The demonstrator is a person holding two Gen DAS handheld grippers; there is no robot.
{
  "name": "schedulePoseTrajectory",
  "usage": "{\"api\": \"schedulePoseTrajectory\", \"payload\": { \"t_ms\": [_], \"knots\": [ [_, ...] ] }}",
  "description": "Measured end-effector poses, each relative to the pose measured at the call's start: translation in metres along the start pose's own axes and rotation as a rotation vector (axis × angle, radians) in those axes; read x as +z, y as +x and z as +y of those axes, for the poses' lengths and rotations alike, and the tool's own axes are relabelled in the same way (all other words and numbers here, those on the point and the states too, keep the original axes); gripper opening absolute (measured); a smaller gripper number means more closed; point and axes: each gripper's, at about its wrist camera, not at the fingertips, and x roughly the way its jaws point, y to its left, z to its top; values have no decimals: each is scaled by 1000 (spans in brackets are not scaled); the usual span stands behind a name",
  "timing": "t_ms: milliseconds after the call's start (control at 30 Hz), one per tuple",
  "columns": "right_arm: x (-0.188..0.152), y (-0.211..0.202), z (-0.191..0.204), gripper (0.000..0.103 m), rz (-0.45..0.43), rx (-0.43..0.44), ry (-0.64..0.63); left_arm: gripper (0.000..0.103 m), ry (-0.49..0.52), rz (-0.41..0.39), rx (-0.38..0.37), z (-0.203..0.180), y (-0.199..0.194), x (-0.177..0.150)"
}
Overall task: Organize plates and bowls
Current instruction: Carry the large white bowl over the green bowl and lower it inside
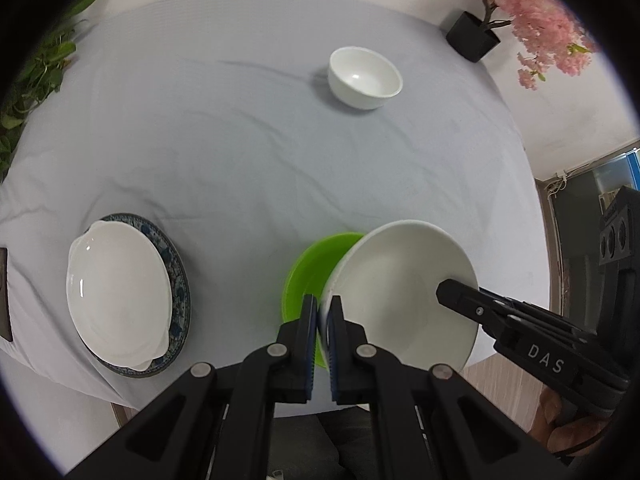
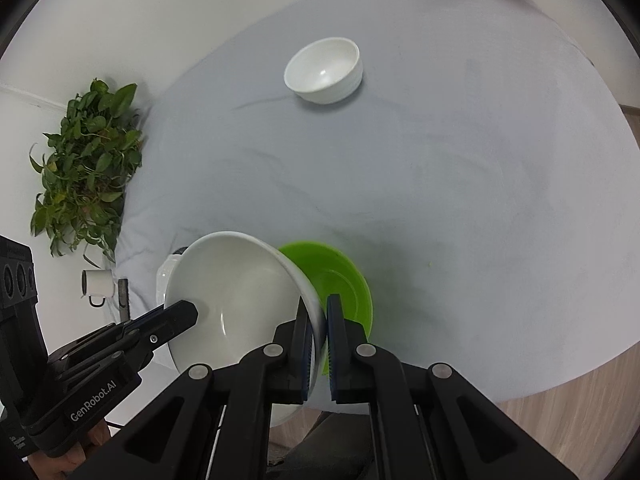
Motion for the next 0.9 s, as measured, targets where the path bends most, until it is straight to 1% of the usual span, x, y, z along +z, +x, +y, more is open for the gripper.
{"api": "schedulePoseTrajectory", "payload": {
  "t_ms": [167, 267, 367, 567, 733, 900],
  "knots": [
    [1, 37, 0, 4, 24, -31, 13, 4, -17, 10, -10, 10, 23, -3],
    [5, 52, 2, 5, 28, -58, 9, 4, -27, 27, -22, 15, 35, -4],
    [8, 63, 4, 5, 33, -80, 3, 4, -21, 32, -18, 15, 42, -5],
    [12, 74, 2, 5, 42, -108, 6, 4, -30, 42, -30, 21, 54, -6],
    [11, 80, -1, 6, 42, -129, 10, 4, -28, 55, -25, 25, 63, -9],
    [12, 84, -1, 7, 29, -136, 12, 4, -42, 32, -28, 31, 63, -10]
  ]
}}
